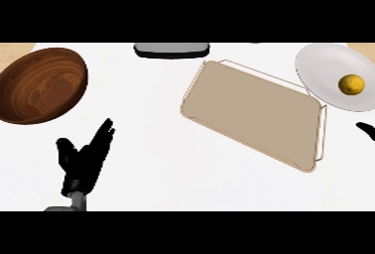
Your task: Pick the lemon from the tray and place it in the plate
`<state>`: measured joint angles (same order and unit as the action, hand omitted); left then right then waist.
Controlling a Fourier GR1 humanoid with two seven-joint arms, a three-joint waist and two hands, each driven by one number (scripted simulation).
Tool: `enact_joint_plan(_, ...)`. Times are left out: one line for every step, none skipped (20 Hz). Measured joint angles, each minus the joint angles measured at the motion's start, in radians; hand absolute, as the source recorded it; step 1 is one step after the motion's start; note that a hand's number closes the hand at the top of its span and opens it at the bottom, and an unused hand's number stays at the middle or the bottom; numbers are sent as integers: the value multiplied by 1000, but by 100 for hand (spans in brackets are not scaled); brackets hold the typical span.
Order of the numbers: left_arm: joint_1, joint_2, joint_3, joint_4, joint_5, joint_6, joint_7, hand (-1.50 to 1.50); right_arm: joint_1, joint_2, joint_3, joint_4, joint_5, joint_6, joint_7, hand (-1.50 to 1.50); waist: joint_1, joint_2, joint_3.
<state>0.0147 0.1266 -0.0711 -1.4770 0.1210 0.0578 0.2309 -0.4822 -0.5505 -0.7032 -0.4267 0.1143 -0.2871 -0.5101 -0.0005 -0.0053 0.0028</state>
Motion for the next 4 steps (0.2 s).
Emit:
enact_joint_plan(4, 1, 4, -4, 0, 0, 4, 0, 21, 14, 15, -40, -4, 2, 20, -150, -2, -1, 0)
enact_joint_plan(10, 2, 5, -6, -1, -4, -2, 0, 44, 30, 25, -72, -10, -2, 30, -150, -3, -1, -1)
enact_joint_plan(14, 6, 10, -7, 2, -14, -7, 0, 65, 45, 38, -109, -14, -9, 44, -150, -4, -1, -1)
enact_joint_plan(9, 1, 9, -5, -3, -11, -1, 0, 88, 48, 47, -139, -22, -4, 60, -150, -3, -1, -1)
